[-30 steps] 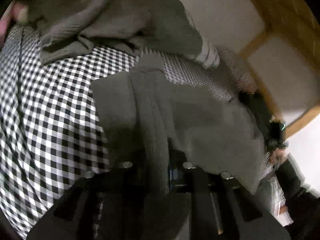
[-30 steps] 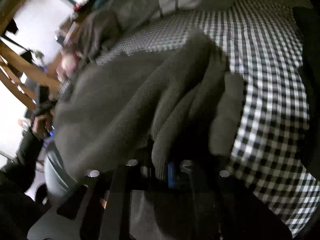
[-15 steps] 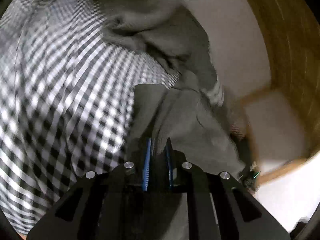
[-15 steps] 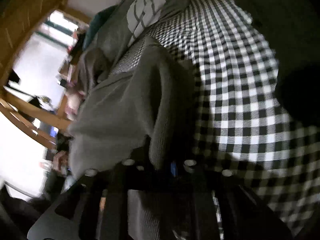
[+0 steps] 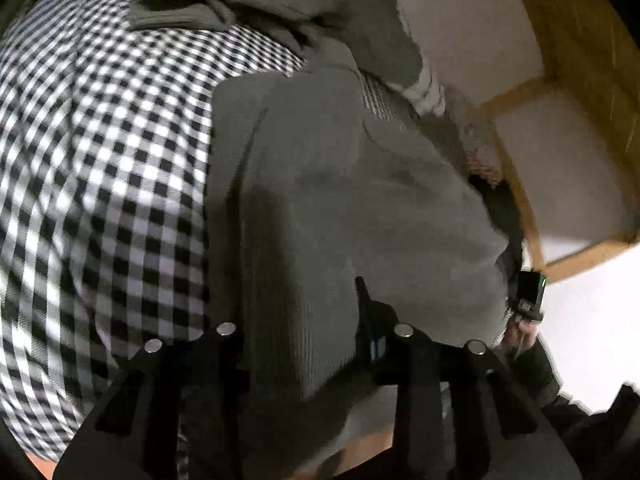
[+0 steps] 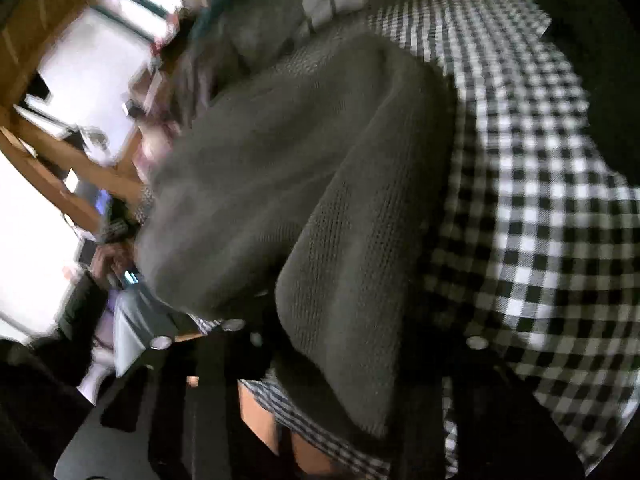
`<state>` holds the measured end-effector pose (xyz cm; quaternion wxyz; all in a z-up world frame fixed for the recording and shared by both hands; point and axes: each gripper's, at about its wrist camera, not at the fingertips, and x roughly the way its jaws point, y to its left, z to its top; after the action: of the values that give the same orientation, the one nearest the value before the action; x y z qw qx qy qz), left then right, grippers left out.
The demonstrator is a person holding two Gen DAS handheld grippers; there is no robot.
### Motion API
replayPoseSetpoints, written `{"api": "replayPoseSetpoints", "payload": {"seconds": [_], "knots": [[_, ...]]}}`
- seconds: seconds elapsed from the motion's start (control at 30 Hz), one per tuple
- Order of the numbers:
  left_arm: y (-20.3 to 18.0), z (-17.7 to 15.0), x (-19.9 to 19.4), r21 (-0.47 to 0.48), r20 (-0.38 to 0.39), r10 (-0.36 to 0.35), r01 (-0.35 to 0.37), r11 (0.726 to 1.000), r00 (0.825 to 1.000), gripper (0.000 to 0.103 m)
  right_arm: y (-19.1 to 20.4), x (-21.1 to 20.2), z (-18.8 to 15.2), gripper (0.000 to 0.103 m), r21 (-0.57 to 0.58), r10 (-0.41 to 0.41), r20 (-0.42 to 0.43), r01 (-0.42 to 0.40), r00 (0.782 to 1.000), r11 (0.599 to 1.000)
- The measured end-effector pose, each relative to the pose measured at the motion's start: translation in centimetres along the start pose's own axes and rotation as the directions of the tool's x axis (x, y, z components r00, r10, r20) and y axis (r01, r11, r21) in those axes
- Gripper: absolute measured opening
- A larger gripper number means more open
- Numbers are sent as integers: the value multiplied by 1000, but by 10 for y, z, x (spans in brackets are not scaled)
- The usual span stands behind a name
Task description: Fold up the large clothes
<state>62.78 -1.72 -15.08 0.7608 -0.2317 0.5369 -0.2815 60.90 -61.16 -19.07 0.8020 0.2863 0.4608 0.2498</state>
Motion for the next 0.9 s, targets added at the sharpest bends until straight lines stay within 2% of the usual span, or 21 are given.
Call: {"api": "replayPoseSetpoints", "payload": {"seconds": [0.07,0.13,0.2,0.3,0.37,0.4,0.43,0.47,0.5,0.53,0.6,0.67,0.7,0.77,0.87,0.9], "knots": [[0,-2,-8,-11,23,4,-4,1000,1000,28,3,-11,0,25,10,49,38,-49,998,999],[10,-2,-14,-46,19,17,-16,999,1000,28,-9,-3,-4,24,55,25,19,-26,1000,998],[21,-8,-12,-81,-8,23,-23,996,1000,28,-35,20,-17,23,161,-5,-46,13,999,987],[23,-13,-16,-84,3,43,-43,996,999,30,-34,19,-19,27,206,14,-13,-11,1000,979],[19,-17,-22,-66,37,61,-58,996,997,45,-18,6,-20,37,171,-32,23,28,999,985],[12,-16,-28,-65,81,108,-103,993,991,51,-3,-4,-19,40,154,-74,58,64,996,986],[5,-15,-36,-69,139,119,-111,991,983,69,10,-5,-19,41,134,-99,76,89,992,987],[-3,-22,-52,-74,219,105,-91,993,970,94,25,-8,-20,48,105,-131,94,121,987,987],[-15,-29,-60,-76,277,97,-79,994,956,98,45,-9,-24,56,77,-156,111,148,982,986],[-23,-42,-72,-75,345,87,-65,995,935,98,57,-7,-26,63,67,-168,124,161,978,985],[-37,-67,-80,-70,404,79,-56,996,911,98,79,-5,-39,66,28,-234,162,233,959,972],[-52,-93,-80,-84,431,90,-59,995,898,98,85,-4,-43,68,29,-257,195,257,947,966],[-55,-110,-75,-108,438,94,-51,993,894,98,82,-1,-46,71,48,-241,204,236,949,970],[-54,-138,-61,-180,428,108,-32,983,897,98,57,-13,-48,72,99,-226,209,209,952,973],[-43,-166,-38,-249,389,77,25,968,918,98,26,-23,-42,76,198,-126,214,83,969,977],[-40,-171,-23,-272,346,84,15,962,934,98,19,-29,-40,95,224,-108,234,54,966,973]]}}
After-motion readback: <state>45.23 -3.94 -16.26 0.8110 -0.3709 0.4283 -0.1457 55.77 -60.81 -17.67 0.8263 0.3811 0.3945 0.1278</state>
